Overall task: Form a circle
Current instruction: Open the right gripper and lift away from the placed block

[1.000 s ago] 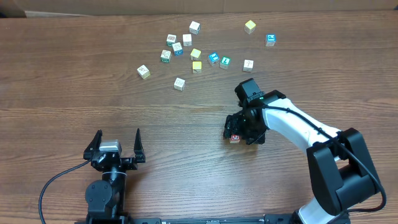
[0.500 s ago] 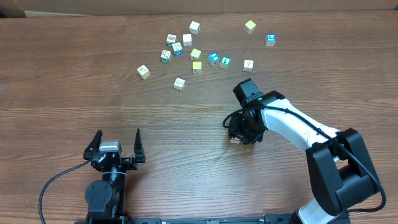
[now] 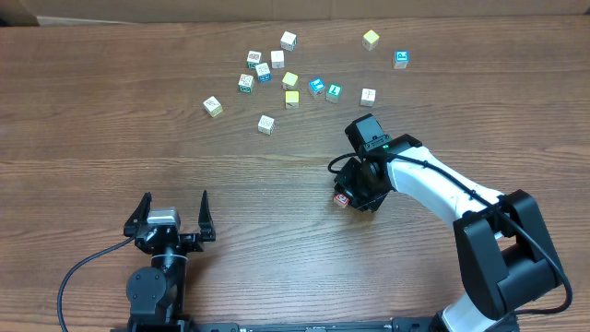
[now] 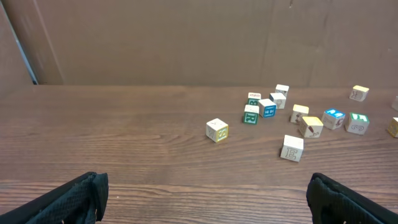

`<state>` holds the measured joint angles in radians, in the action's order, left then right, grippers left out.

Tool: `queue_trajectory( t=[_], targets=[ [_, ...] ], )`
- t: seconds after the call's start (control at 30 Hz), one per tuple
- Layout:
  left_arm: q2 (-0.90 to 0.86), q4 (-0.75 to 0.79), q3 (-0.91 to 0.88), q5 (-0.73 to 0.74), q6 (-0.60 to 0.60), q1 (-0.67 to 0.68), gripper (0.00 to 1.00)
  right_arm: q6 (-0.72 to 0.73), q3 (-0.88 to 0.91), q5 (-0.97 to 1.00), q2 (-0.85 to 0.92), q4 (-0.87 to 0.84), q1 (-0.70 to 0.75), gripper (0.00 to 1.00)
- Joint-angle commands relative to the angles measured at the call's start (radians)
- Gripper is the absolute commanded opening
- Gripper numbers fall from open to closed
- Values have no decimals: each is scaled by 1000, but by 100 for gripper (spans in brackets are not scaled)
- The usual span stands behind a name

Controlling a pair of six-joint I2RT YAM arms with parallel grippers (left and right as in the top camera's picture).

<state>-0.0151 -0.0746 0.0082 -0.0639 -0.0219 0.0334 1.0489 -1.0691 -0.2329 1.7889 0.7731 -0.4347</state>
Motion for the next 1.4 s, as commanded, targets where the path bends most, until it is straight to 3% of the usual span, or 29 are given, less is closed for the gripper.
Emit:
queue_trajectory(
  t=[0.0, 0.17, 0.33, 0.53, 0.6, 0.67, 0.83, 1.0, 1.17, 1.37],
  targets=[
    [10, 3, -3, 5, 18, 6, 100, 84, -25, -8, 3, -7, -3, 33],
    [10, 3, -3, 5, 18, 6, 100, 85, -25, -7, 3, -13, -3, 34],
    [10, 3, -3, 5, 18, 6, 100, 85, -25, -7, 3, -14, -3, 48],
    [10, 3, -3, 5, 18, 6, 100, 69, -25, -3, 3, -40, -3, 76],
    [10, 3, -3, 5, 18, 6, 100, -7, -27, 8, 3, -63, -2, 89],
    [10, 3, -3, 5, 18, 6, 100, -60, -46, 24, 3, -51, 6, 95],
    [10, 3, -3, 5, 18, 6, 99, -206, -256, 164, 3, 196, 61, 100],
    [10, 3, -3, 5, 18, 6, 99, -476, -655, 222, 3, 427, 118, 99],
    [10, 3, -3, 5, 18, 6, 100, -564, -901, 282, 3, 454, 139, 99],
    [10, 3, -3, 5, 18, 6, 100, -617, -915, 311, 16, 308, 142, 100]
  ],
)
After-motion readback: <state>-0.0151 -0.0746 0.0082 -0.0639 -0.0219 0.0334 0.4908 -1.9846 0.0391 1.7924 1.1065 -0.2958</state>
